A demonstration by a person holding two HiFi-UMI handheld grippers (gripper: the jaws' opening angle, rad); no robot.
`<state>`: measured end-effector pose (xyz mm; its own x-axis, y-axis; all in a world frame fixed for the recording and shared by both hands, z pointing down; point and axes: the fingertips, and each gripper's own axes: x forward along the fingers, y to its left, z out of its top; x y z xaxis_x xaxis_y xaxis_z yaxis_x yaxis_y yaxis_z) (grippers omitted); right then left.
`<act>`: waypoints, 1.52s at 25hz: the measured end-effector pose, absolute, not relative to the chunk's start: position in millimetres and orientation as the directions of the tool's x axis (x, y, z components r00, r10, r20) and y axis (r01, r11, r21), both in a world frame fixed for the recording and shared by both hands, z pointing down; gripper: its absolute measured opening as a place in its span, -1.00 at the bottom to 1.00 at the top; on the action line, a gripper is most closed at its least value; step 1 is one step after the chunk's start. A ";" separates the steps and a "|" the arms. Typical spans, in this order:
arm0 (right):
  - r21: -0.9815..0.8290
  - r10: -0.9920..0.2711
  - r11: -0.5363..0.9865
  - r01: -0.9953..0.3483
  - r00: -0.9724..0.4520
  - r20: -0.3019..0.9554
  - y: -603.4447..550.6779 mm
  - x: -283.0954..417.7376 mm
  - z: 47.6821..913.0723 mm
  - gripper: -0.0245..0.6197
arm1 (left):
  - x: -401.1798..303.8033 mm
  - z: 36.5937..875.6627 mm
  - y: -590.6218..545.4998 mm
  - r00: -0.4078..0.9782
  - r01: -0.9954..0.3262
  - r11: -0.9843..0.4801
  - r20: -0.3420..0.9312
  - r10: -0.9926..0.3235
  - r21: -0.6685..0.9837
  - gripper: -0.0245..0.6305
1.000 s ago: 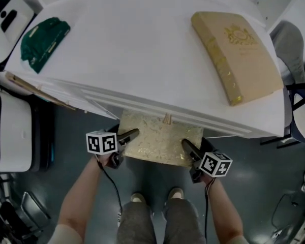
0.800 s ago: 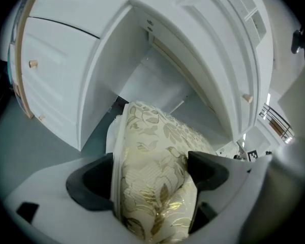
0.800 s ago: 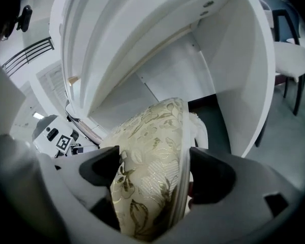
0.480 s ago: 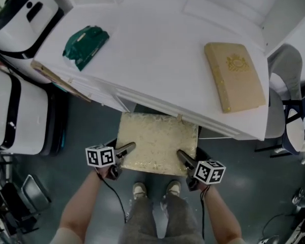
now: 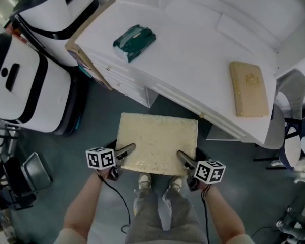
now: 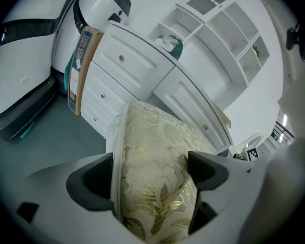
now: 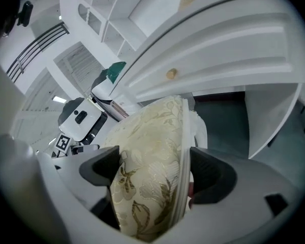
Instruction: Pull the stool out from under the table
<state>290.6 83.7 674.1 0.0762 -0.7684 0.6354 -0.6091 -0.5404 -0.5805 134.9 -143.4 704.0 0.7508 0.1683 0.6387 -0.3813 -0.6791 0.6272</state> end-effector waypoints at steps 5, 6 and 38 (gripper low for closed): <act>-0.577 -0.779 -0.473 -0.666 0.011 0.627 44.5 256.4 641.1 0.45 | 80.9 672.7 -165.7 0.780 -0.431 -0.634 0.619 0.097 0.642 0.46; -0.574 -0.780 -0.457 -0.679 -0.003 0.626 35.4 249.6 636.9 0.45 | 68.6 668.9 -171.5 0.782 -0.445 -0.626 0.618 0.077 0.641 0.46; -0.629 -0.497 0.178 -0.757 -0.621 0.607 -203.2 -90.5 687.5 0.45 | -366.9 694.9 -204.8 0.541 -0.799 -0.079 0.655 -0.528 0.596 0.46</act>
<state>-90.5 -203.2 687.5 -0.6205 -0.4968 0.6067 -0.7571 0.1780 -0.6286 -366.9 -204.8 694.9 0.5407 -0.5282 0.6547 -0.7989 -0.0788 0.5963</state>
